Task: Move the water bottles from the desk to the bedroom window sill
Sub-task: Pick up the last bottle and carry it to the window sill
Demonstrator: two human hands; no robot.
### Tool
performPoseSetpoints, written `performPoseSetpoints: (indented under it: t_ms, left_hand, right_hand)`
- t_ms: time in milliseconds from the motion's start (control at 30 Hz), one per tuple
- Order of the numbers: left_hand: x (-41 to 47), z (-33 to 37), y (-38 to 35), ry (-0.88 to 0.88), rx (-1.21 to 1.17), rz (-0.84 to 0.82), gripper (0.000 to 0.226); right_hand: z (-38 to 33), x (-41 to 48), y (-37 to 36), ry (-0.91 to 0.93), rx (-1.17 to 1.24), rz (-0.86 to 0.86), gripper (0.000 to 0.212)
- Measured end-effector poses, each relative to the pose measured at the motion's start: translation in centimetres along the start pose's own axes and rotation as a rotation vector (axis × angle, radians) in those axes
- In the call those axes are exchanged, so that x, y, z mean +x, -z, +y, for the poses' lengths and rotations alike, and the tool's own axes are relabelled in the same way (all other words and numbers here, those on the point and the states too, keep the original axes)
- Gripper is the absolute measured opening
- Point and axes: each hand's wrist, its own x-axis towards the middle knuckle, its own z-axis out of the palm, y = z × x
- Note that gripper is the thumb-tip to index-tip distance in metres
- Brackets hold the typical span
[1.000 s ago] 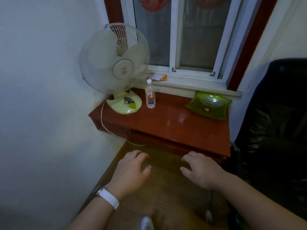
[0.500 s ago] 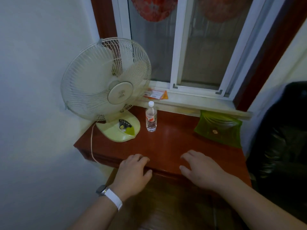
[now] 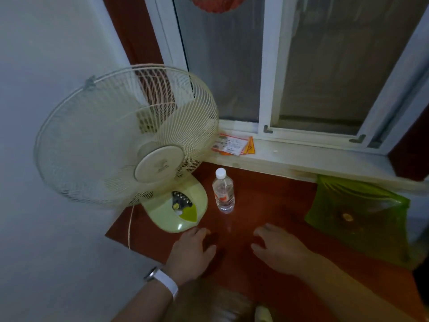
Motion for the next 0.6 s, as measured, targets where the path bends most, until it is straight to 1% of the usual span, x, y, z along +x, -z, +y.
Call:
performPoseSetpoints:
  t_ms: [133, 267, 433, 533, 600]
  left_hand:
    - [4.3, 0.6, 0.5, 0.136, -0.172, -0.003, 0.054]
    - [7.3, 1.5, 0.8, 0.203, -0.35, 0.035, 0.054]
    - [10.7, 2.7, 0.7, 0.339, -0.639, 0.08, 0.051]
    - [12.8, 3.4, 0.4, 0.346, -0.788, 0.096, 0.044]
    - [14.0, 3.5, 0.1, 0.337, -0.857, 0.098, 0.046]
  right_hand:
    - [1.9, 4.6, 1.3, 0.012, 0.037, -0.035, 0.046]
    - [2.7, 7.9, 2.2, 0.002, 0.158, -0.054, 0.048]
    - [3.2, 11.2, 1.8, -0.123, 0.469, -0.085, 0.046]
    - [3.6, 13.0, 1.1, -0.225, 0.698, -0.097, 0.038]
    - [3.7, 14.3, 0.7, -0.306, 0.819, -0.093, 0.033]
